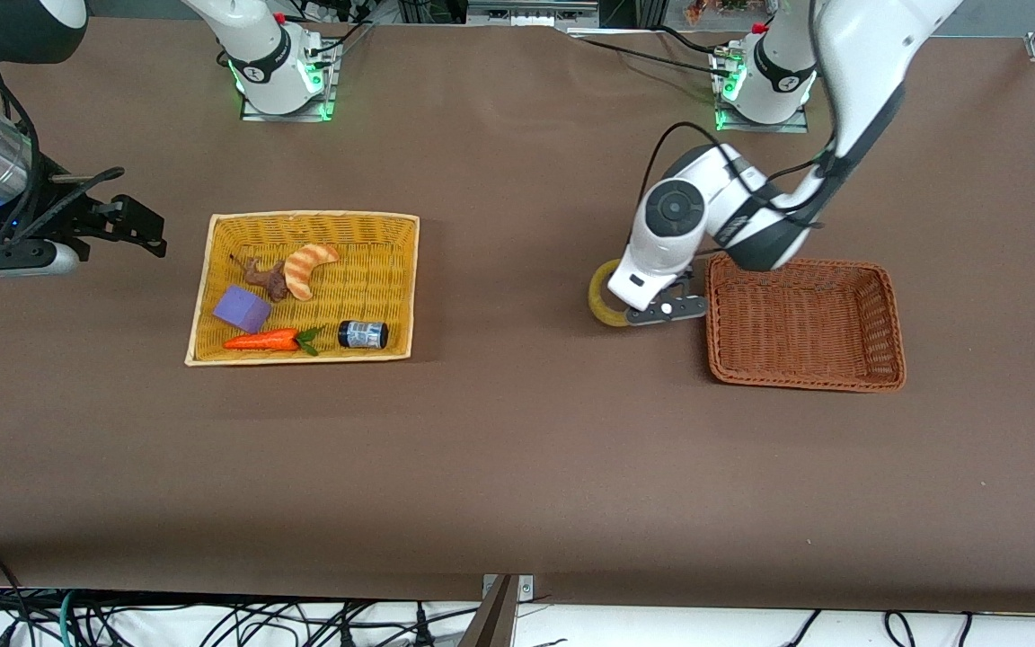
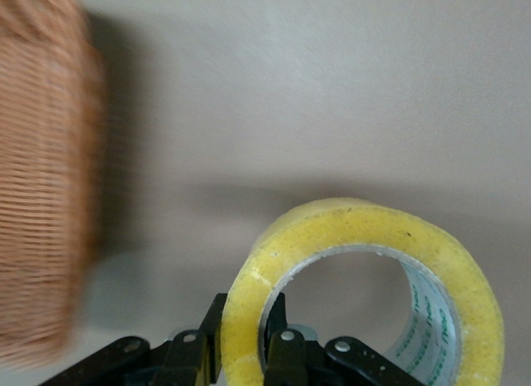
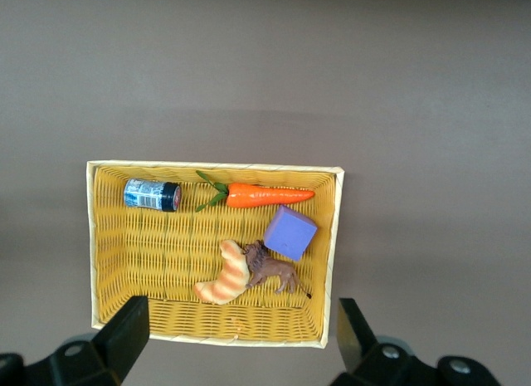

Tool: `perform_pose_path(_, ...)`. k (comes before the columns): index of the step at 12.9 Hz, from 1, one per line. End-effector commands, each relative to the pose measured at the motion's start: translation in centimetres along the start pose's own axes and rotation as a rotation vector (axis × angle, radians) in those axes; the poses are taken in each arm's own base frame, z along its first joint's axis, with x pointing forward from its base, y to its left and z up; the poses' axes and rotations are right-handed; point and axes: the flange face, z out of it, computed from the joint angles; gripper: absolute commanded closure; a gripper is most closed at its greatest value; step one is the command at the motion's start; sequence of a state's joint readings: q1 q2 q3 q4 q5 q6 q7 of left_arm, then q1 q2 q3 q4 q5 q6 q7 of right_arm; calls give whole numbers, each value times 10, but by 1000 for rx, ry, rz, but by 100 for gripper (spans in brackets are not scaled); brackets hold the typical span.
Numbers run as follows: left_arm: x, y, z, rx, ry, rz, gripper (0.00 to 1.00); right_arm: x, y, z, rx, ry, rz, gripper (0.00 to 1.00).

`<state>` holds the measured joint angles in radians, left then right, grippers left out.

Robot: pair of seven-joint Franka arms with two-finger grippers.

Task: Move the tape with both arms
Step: 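Carry the tape roll with the left gripper into the brown basket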

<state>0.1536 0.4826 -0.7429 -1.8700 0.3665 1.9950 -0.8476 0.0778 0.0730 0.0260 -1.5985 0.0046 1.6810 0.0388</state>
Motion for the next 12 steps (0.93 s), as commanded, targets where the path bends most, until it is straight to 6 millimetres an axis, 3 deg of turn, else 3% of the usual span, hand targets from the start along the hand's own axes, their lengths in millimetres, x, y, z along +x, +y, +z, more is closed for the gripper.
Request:
perform_pose_path(1,28,-56,-82,25,-32,132,100,2,0,-5,-5,-3,9,0)
perform_pose_path(3,62,-127,-85,-8,-47,218,100,2,0,-5,-5,-3,9,0)
perform_pose_path(5,89,-191,-69,-18,-44,307,100,2,0,-5,-5,-3,9,0)
perform_pose_path(7,108,-241,-48,-32,-4,387,100,2,0,-5,-5,-3,6,0)
perform_pose_path(9,113,-262,-16,-52,34,410,100,2,1,-5,-7,-6,4,0)
perform_pose_path(12,115,-269,41,-57,127,396,100,3,0,-4,-7,-2,4,0)
